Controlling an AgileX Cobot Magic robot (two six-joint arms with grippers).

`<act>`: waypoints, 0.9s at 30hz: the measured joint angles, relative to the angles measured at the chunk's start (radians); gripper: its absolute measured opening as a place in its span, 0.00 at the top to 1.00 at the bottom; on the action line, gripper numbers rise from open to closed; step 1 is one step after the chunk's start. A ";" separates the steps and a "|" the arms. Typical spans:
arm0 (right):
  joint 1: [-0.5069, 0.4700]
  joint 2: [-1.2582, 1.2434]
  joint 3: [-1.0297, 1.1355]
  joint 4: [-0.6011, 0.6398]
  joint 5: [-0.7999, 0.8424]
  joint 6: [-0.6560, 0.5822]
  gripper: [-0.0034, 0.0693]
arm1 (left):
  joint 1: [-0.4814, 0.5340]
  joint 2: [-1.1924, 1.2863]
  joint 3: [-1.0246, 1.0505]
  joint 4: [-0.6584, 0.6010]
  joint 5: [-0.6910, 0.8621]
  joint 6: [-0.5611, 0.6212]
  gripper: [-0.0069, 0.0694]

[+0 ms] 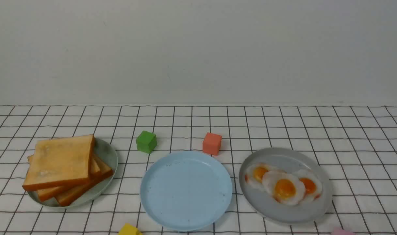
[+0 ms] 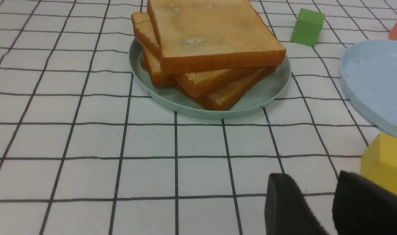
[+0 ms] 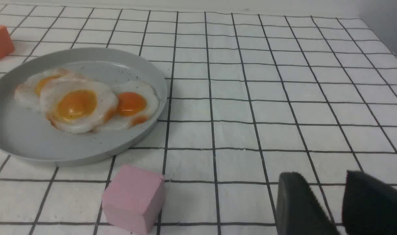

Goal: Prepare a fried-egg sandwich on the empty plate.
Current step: Use the left arm to grab a slice of bread

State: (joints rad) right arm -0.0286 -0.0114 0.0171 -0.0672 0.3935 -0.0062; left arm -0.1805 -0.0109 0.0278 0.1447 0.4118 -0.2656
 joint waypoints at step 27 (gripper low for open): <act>0.000 0.000 0.000 -0.018 0.000 0.000 0.62 | 0.000 0.000 0.000 0.001 0.000 0.000 0.60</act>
State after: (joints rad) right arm -0.0286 -0.0114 0.0171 -0.0847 0.3935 -0.0062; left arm -0.1805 -0.0109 0.0278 0.1457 0.4118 -0.2656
